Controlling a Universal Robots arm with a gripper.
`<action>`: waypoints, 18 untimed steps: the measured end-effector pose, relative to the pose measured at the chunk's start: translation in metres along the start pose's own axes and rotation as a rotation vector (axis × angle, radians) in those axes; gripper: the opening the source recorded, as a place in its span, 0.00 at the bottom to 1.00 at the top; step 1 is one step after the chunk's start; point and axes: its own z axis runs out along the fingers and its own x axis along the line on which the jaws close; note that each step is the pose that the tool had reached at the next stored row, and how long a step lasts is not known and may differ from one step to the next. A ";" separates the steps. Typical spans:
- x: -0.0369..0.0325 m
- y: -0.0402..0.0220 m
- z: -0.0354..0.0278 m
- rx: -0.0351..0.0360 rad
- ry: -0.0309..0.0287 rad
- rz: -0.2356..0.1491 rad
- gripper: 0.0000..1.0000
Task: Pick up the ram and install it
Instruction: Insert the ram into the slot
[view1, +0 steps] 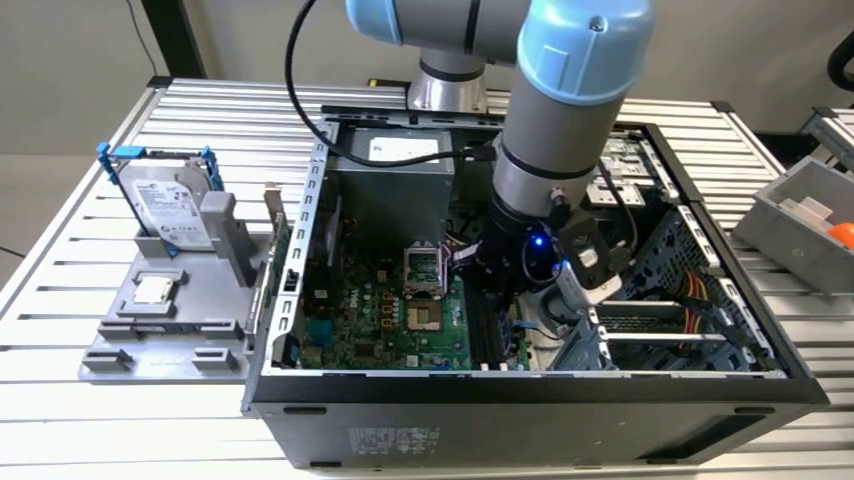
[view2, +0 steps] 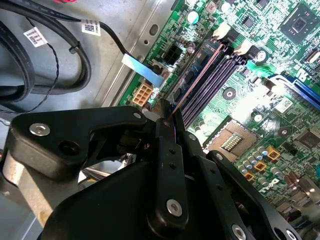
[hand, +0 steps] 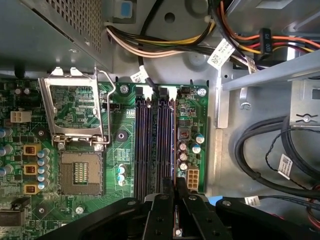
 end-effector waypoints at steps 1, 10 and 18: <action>0.0002 0.0000 0.0002 0.0000 0.0001 0.000 0.00; 0.0009 0.0001 0.0007 0.0006 0.0003 0.000 0.00; 0.0011 0.0006 0.0005 0.0060 0.0004 0.000 0.00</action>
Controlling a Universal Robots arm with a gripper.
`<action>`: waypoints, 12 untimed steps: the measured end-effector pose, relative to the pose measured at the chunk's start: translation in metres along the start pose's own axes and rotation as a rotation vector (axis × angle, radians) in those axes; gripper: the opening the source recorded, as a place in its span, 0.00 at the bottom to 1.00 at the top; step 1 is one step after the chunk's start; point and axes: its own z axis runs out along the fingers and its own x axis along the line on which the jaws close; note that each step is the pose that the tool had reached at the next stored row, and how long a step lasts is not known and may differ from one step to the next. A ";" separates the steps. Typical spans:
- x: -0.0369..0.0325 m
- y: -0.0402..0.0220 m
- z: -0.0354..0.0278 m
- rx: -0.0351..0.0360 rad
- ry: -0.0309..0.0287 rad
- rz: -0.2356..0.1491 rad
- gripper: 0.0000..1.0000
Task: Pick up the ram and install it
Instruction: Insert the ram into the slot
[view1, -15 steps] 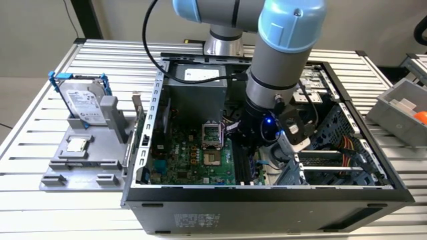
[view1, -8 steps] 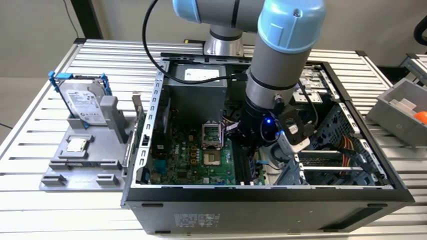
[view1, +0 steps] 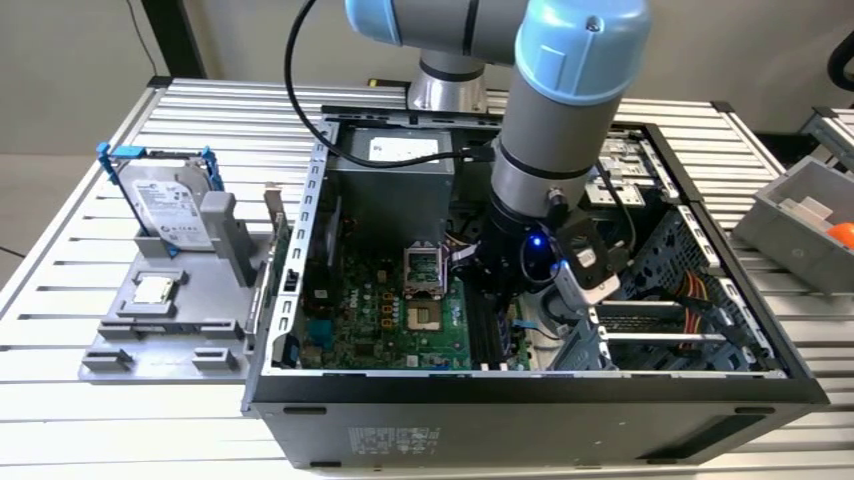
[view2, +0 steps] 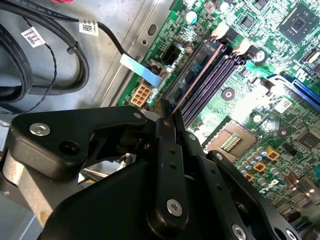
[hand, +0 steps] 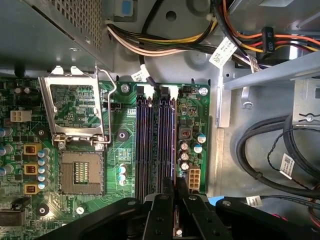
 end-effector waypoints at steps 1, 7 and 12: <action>0.0001 0.0002 0.0000 0.0000 0.0000 0.000 0.00; 0.0012 0.0007 0.0001 0.0004 0.0001 0.003 0.00; 0.0018 0.0008 0.0016 0.0003 0.0002 0.014 0.00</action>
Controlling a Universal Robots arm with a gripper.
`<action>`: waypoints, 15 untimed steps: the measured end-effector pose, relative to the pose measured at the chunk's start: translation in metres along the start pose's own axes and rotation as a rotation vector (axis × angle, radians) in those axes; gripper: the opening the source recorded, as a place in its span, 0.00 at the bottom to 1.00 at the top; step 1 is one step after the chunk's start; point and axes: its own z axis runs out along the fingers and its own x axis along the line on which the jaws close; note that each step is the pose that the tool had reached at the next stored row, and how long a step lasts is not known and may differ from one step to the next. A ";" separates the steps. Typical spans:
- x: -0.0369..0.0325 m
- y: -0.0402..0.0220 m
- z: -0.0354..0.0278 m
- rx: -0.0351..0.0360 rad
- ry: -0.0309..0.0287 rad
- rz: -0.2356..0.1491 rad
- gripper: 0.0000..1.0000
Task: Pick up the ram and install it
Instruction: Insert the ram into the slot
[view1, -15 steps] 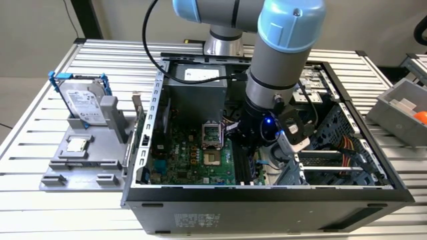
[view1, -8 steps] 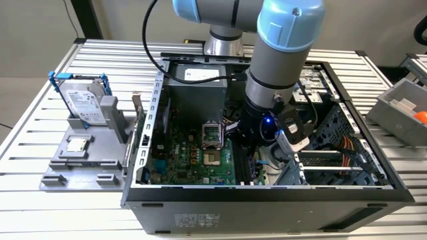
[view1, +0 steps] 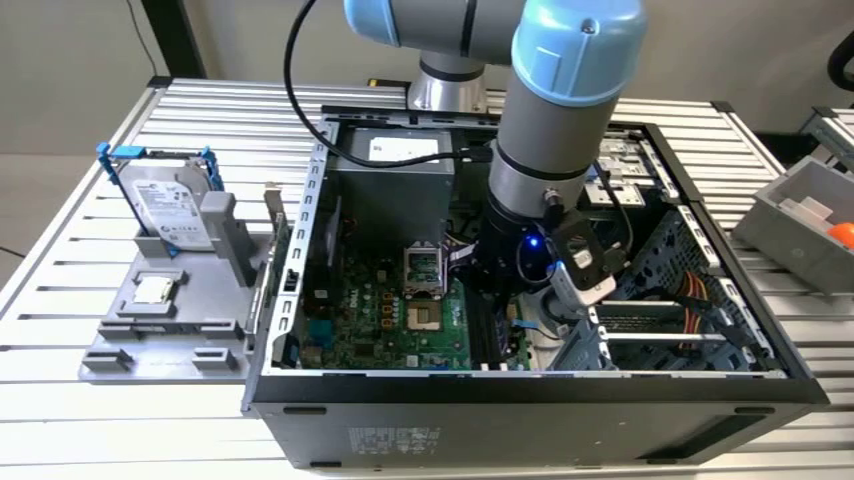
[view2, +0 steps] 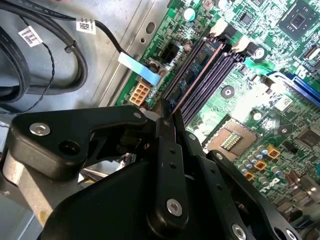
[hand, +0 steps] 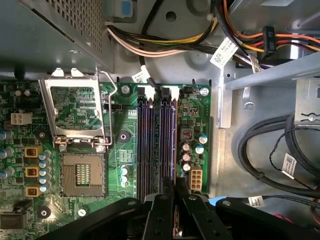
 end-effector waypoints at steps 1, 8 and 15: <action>0.0001 0.0000 0.0004 0.0001 0.0000 0.003 0.00; 0.0004 0.0000 0.0046 0.0005 0.0003 0.017 0.00; 0.0003 0.0002 0.0048 -0.0004 0.0003 0.017 1.00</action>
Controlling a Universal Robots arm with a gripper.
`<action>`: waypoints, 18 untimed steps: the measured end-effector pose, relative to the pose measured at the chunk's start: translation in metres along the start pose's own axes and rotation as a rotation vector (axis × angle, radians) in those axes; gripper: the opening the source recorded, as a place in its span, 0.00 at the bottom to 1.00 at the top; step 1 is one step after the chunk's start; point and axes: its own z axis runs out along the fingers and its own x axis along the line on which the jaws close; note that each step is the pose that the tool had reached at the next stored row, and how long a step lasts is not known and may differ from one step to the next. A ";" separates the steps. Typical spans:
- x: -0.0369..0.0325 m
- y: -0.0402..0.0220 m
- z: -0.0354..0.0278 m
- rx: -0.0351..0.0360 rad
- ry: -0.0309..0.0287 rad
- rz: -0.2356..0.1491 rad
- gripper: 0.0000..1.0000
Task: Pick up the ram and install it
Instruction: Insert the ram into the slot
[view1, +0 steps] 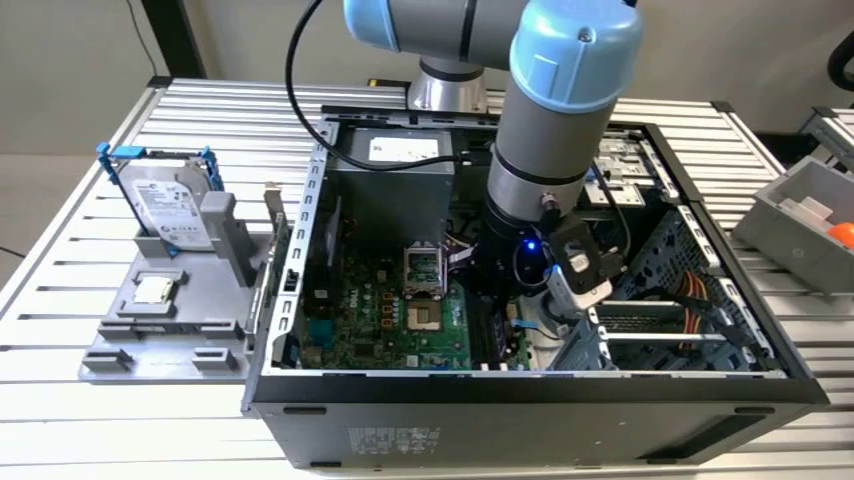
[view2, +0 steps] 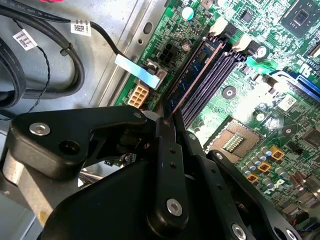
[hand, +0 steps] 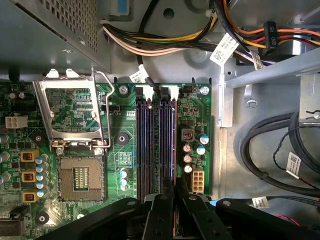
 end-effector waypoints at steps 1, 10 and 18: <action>0.0000 0.0000 0.0000 0.0003 0.0001 0.000 1.00; -0.0002 -0.0002 -0.0060 0.0006 0.0005 0.000 1.00; -0.0008 -0.0006 -0.0265 0.0005 0.0008 0.000 1.00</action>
